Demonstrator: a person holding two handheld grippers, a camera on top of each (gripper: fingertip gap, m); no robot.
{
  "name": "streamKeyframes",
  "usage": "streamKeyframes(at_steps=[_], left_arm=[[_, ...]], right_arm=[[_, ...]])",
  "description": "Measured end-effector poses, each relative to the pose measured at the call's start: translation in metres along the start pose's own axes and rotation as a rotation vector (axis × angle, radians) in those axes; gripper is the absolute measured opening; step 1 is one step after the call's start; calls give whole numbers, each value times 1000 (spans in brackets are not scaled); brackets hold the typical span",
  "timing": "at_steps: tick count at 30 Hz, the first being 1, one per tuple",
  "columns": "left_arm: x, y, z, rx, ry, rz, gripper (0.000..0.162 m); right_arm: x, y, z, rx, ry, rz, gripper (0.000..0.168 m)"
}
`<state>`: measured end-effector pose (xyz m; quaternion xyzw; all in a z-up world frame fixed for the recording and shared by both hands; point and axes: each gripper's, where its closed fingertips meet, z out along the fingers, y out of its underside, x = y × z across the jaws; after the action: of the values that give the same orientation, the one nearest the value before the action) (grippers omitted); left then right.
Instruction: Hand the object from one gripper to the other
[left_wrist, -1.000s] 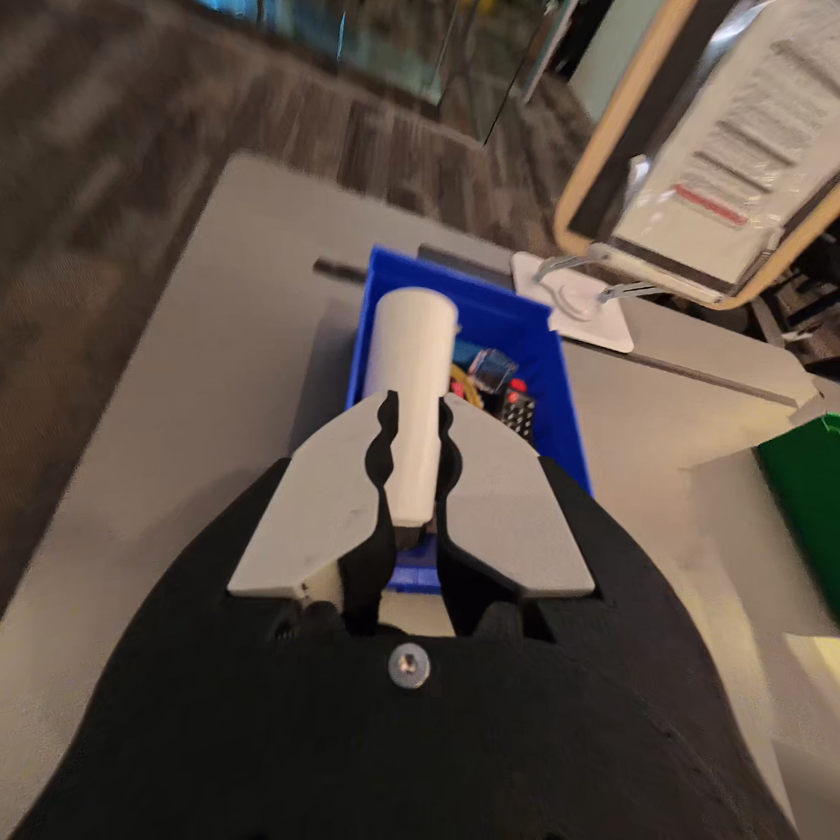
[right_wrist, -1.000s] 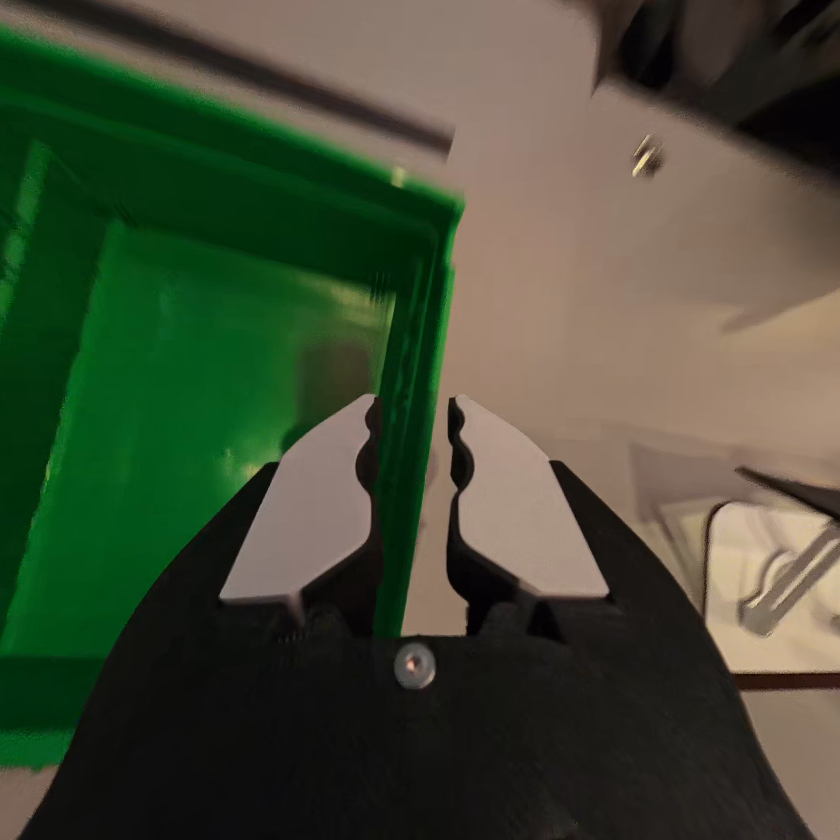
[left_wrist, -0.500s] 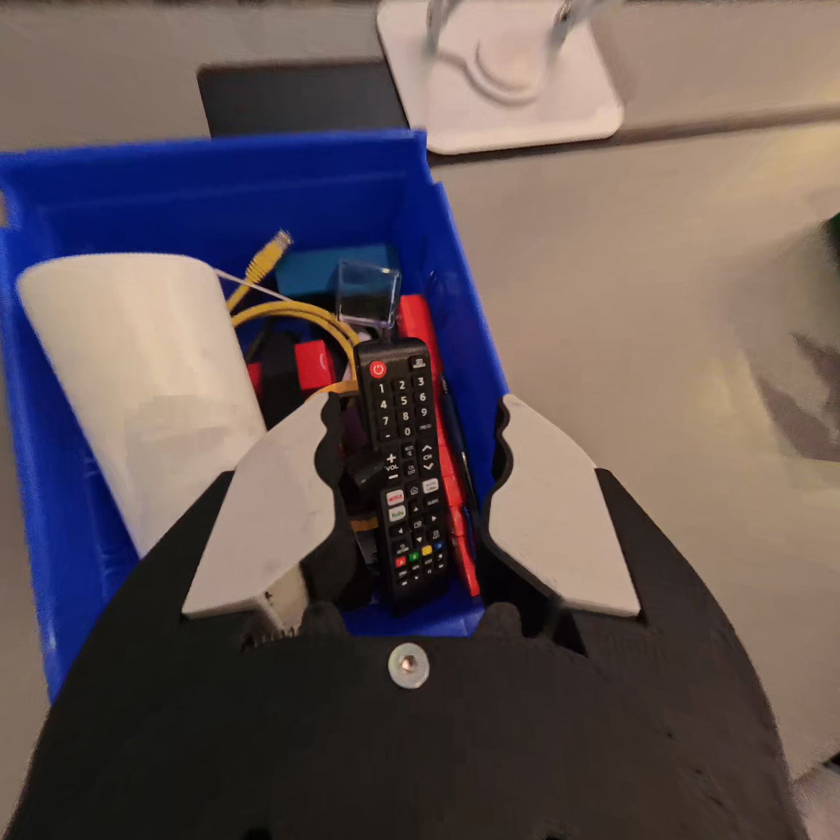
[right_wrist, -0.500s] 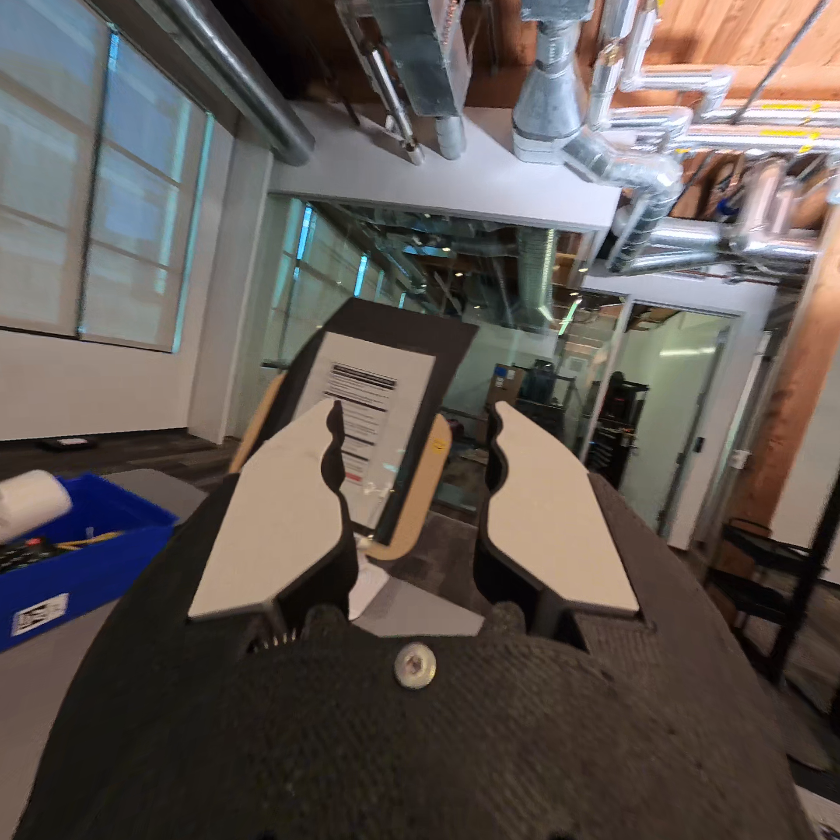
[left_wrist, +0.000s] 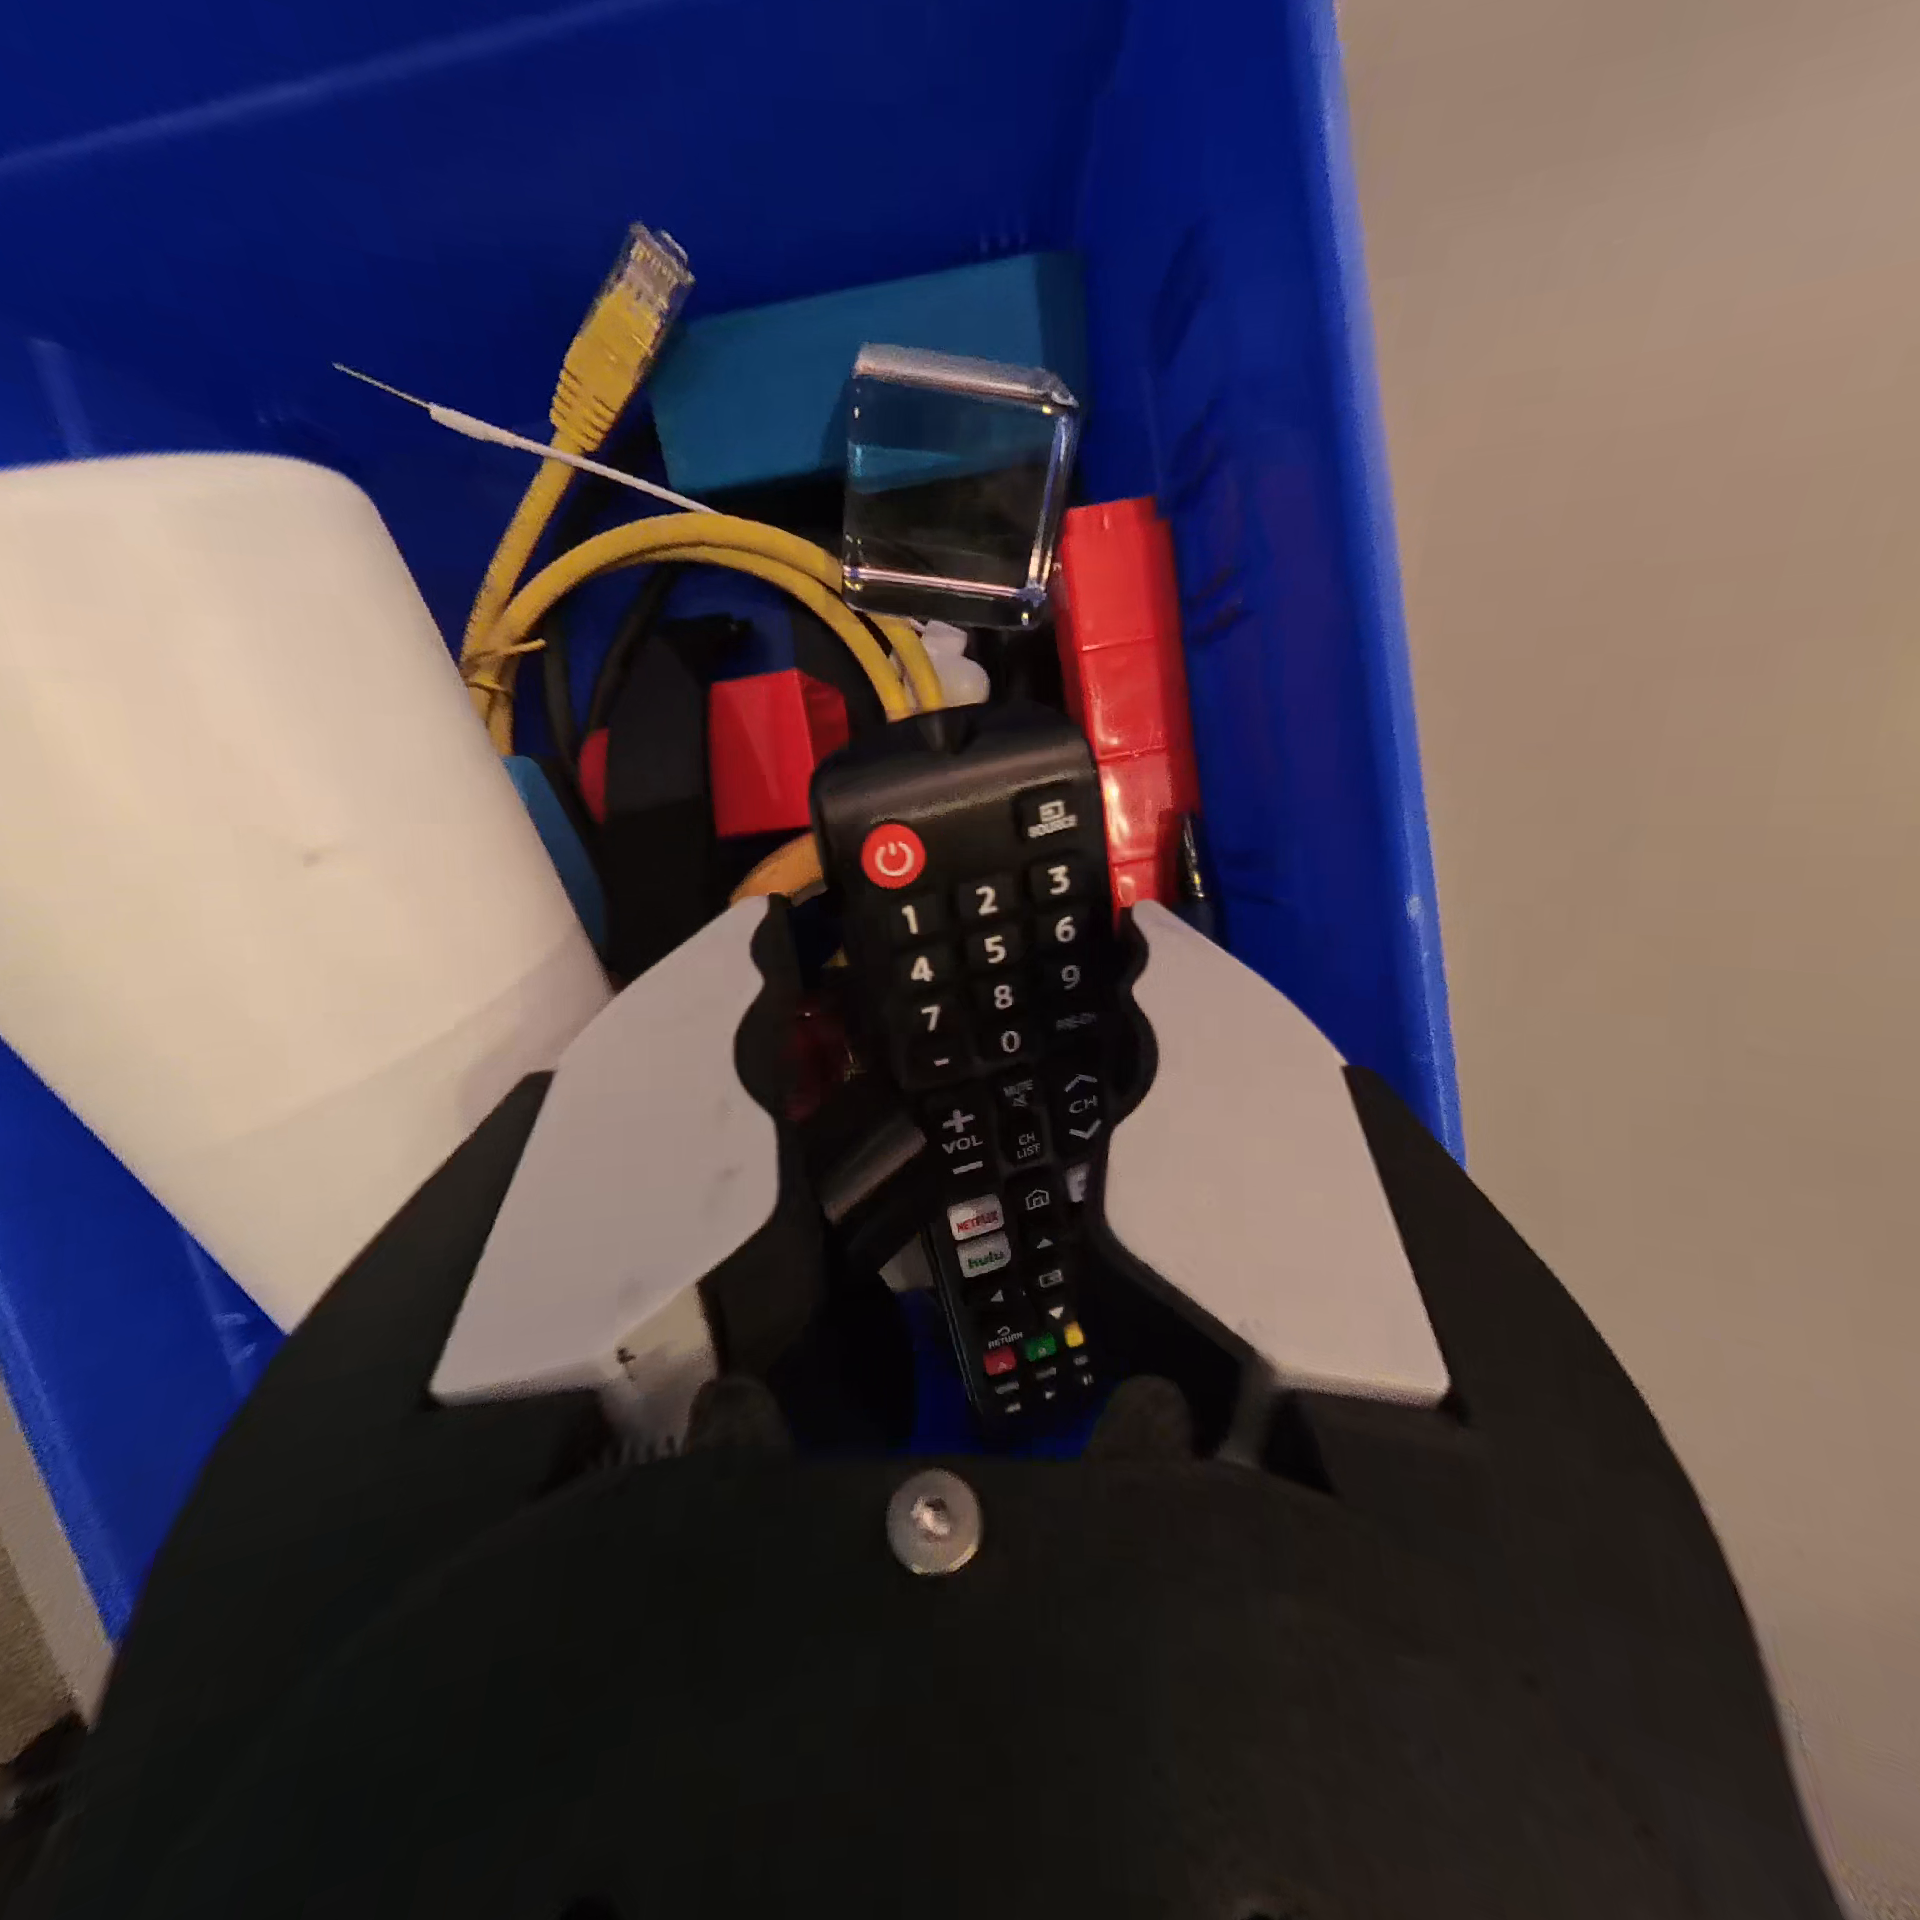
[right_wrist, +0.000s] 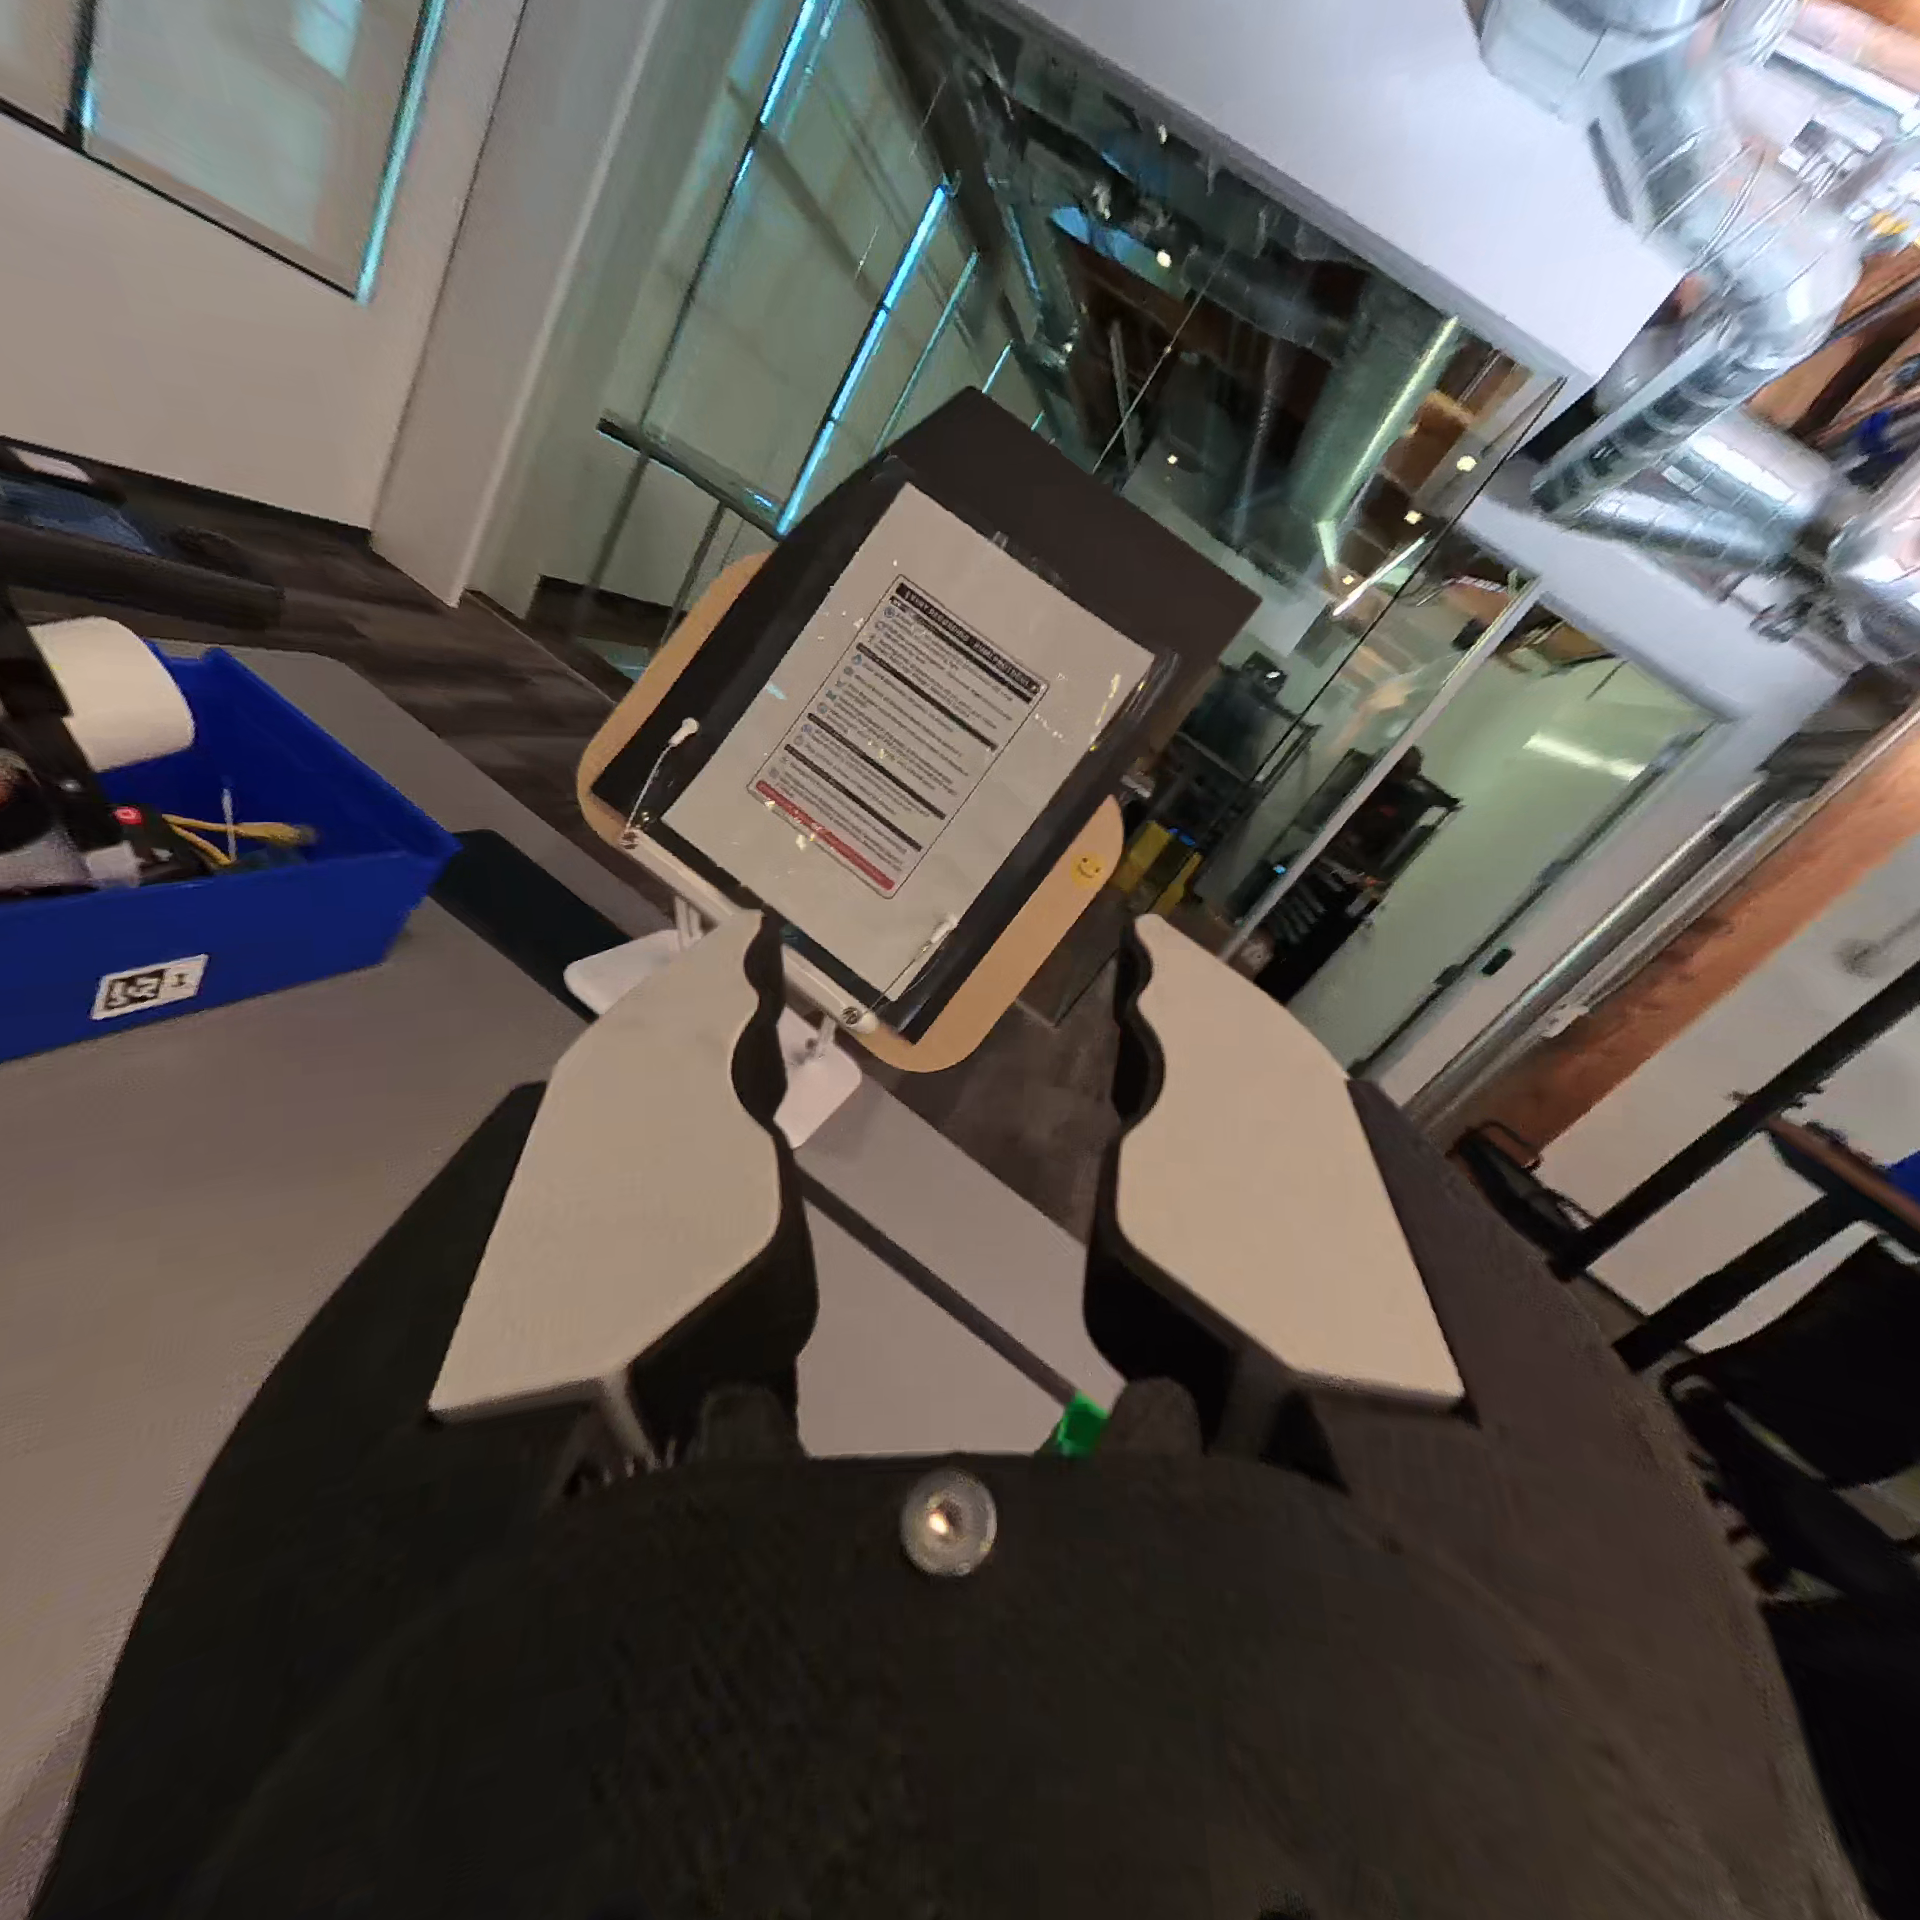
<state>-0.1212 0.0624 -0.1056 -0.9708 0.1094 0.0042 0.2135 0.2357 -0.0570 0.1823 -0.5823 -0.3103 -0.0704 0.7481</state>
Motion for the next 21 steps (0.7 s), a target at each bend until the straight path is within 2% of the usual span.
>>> streamKeyframes(at_steps=[1, 2, 7, 11, 15, 21], left_arm=[[0, 0, 1, 2, -3, 12, 57], [3, 0, 1, 6, 17, 20, 50], [3, 1, -16, 14, 1, 13, 49], [-5, -10, -59, 131, -135, 47, 49], [4, -25, -102, 285, -178, 61, 48], [15, -31, -135, 375, -244, 107, 48]], right_arm=[[-4, -3, 1, 5, 14, -32, 62], [-6, -4, 1, 1, 29, -62, 62], [-22, -7, 3, -2, 17, -138, 61], [-34, -12, 4, 19, -6, -171, 61], [-47, -14, 9, 31, -22, -210, 61], [-71, -13, 18, 26, -58, -273, 61]])
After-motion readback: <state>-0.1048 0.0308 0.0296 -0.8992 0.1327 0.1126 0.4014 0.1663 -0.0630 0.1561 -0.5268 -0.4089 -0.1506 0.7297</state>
